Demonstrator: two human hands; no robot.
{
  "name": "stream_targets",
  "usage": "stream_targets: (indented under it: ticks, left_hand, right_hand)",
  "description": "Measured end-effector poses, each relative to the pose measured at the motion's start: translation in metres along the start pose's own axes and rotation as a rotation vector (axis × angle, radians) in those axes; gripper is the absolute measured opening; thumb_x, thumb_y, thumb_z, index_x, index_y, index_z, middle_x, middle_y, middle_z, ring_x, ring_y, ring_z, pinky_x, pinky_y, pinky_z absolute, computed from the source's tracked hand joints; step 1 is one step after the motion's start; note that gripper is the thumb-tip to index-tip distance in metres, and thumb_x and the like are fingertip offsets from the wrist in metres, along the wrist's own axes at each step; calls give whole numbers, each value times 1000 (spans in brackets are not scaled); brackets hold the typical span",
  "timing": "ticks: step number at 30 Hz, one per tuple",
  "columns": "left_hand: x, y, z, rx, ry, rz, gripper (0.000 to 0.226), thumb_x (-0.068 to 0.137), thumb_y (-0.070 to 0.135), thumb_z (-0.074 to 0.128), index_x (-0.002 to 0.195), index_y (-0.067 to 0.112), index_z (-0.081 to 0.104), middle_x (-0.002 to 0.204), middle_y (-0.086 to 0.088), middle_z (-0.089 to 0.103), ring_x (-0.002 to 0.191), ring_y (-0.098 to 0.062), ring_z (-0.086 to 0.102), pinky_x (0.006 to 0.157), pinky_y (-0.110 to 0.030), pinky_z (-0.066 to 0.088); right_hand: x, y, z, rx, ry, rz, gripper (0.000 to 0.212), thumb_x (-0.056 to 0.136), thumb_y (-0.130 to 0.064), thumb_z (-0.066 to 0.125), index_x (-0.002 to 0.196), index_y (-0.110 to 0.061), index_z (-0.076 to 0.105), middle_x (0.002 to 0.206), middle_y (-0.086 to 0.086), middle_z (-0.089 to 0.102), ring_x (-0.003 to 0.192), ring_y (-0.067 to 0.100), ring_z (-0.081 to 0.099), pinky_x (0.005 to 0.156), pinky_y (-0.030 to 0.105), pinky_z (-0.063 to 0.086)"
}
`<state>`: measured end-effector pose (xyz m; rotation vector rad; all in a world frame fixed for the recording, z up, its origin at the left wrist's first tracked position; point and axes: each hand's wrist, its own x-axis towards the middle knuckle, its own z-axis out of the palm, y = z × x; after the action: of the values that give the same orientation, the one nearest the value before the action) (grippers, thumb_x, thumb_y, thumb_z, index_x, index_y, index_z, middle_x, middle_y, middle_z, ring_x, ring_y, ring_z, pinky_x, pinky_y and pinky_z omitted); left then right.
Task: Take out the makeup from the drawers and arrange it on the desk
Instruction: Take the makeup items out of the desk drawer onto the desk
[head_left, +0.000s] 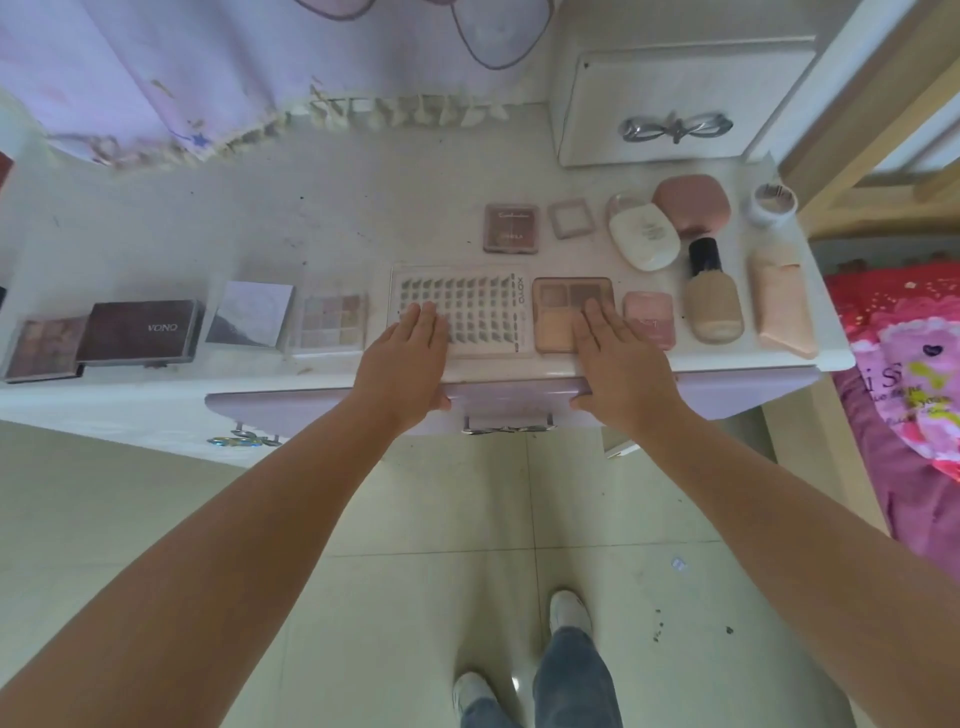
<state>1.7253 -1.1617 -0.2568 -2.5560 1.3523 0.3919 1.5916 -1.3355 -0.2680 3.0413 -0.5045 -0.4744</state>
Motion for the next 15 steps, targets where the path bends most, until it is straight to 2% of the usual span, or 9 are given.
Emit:
stream_targets:
  ticks: [7, 12, 15]
  left_hand:
    - [-2, -1, 2, 21, 7, -1, 95, 84, 45, 55, 143, -1, -3, 153, -20, -2, 142, -30, -1, 115, -34, 4]
    - [-6, 13, -7, -9, -36, -85, 94, 85, 41, 56, 142, 0, -7, 153, -18, -7, 142, -29, -6, 116, -35, 6]
    - [-15, 23, -15, -93, -17, -141, 94, 86, 46, 53, 143, 3, -8, 153, -16, -11, 142, -28, -9, 116, -37, 8]
  right_hand:
    - [0, 1, 1, 0, -4, -1, 89, 86, -40, 54, 143, -3, -3, 154, 17, -3, 143, 28, 1, 115, 37, 1]
    - [-5, -7, -6, -11, -16, 29, 83, 88, -34, 50, 143, 0, -3, 153, 19, -2, 142, 32, 0, 114, 47, 2]
    - [-15, -12, -14, 70, -1, 19, 92, 84, -44, 54, 143, -1, -2, 153, 18, -5, 141, 34, -8, 113, 51, -5]
